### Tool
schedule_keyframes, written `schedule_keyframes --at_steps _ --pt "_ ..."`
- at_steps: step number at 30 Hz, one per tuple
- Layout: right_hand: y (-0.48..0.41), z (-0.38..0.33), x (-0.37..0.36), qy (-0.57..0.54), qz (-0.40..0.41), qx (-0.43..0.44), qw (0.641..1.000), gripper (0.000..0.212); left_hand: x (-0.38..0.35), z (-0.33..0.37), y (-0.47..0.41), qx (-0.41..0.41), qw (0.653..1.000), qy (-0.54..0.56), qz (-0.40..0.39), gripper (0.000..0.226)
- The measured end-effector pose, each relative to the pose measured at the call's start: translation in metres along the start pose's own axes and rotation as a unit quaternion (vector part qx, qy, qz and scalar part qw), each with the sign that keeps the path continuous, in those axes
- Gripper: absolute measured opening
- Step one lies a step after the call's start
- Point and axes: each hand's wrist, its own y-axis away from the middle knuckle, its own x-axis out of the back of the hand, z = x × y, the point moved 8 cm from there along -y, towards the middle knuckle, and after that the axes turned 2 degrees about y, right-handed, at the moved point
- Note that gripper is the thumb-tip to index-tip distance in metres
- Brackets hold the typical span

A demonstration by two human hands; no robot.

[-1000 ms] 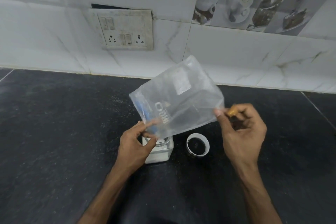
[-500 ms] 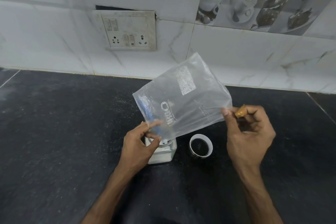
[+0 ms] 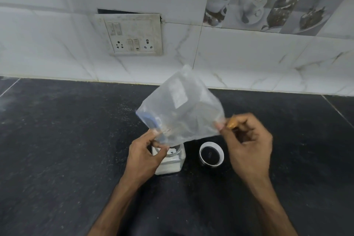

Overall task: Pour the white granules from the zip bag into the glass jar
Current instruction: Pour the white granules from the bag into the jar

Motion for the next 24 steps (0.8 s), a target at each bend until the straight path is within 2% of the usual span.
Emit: schedule_keyframes --at_steps 2,3,5,7,8,11,16,24 --pt "-0.007 0.003 0.024 -0.025 0.099 -0.001 0.995 0.035 -0.001 0.001 0.000 0.001 1.000 0.001 -0.007 0.066" --pt "-0.008 0.005 0.028 -0.032 0.119 -0.006 0.992 0.034 -0.002 0.000 0.000 0.002 1.000 0.003 -0.009 0.066" --pt "-0.003 0.009 0.018 -0.029 0.098 -0.023 0.994 0.035 -0.002 0.001 0.000 0.000 1.000 0.001 -0.005 0.067" --pt "0.002 0.011 0.003 -0.030 0.024 -0.038 0.999 0.033 0.000 0.000 0.000 -0.007 1.000 -0.005 0.003 0.068" --pt "0.001 0.009 0.004 -0.032 0.025 -0.037 0.999 0.031 0.000 -0.001 -0.001 -0.006 1.000 -0.003 0.002 0.068" --pt "-0.006 0.012 0.030 -0.040 0.116 -0.029 0.992 0.031 -0.001 0.000 0.000 0.004 1.000 0.010 -0.004 0.070" --pt "-0.001 0.013 0.021 -0.015 0.092 -0.044 0.995 0.035 0.000 0.003 0.001 -0.004 1.000 0.008 0.000 0.083" --pt "0.003 0.048 0.035 -0.068 0.128 -0.137 0.980 0.027 0.021 0.033 -0.014 -0.091 0.995 -0.025 0.033 0.069"
